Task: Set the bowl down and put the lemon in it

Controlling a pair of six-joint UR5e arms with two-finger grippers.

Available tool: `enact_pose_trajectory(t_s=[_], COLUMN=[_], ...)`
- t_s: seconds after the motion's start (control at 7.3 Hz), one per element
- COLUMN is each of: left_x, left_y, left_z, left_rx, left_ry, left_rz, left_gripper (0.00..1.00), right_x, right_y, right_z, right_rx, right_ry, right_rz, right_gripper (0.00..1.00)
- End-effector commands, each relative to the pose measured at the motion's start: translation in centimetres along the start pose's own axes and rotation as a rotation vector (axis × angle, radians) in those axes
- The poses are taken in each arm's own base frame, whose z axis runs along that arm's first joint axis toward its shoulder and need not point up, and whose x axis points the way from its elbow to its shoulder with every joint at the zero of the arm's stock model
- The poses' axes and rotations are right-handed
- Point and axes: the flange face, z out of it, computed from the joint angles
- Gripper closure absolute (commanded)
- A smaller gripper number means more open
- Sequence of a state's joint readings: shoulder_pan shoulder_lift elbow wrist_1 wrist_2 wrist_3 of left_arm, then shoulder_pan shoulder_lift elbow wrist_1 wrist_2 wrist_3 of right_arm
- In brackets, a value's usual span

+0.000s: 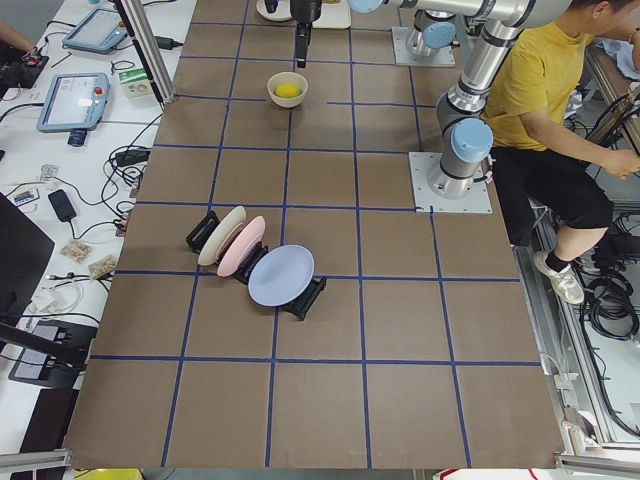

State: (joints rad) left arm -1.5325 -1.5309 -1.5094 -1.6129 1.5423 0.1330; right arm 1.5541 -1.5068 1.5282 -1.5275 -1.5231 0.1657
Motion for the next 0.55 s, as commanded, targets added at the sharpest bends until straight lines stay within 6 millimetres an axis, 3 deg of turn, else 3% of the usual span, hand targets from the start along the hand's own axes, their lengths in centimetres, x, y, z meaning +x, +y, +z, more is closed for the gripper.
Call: enact_pose_trajectory(t_s=[0.0, 0.14, 0.41], left_x=[-0.2, -0.1, -0.1], left_y=[0.3, 0.4, 0.6], left_z=[0.4, 0.3, 0.0], left_rx=[0.001, 0.003, 0.001], left_ry=[-0.001, -0.003, -0.006], left_rz=[0.004, -0.001, -0.01], left_gripper=[0.0, 0.0, 0.0], right_x=[0.7, 0.8, 1.2], right_y=[1.4, 3.1, 5.0], right_z=[-0.3, -2.0, -1.3], right_rx=[-0.002, 0.035, 0.025], right_ry=[0.0, -0.006, 0.0], right_rz=[0.011, -0.006, -0.001], right_gripper=[0.0, 0.0, 0.0])
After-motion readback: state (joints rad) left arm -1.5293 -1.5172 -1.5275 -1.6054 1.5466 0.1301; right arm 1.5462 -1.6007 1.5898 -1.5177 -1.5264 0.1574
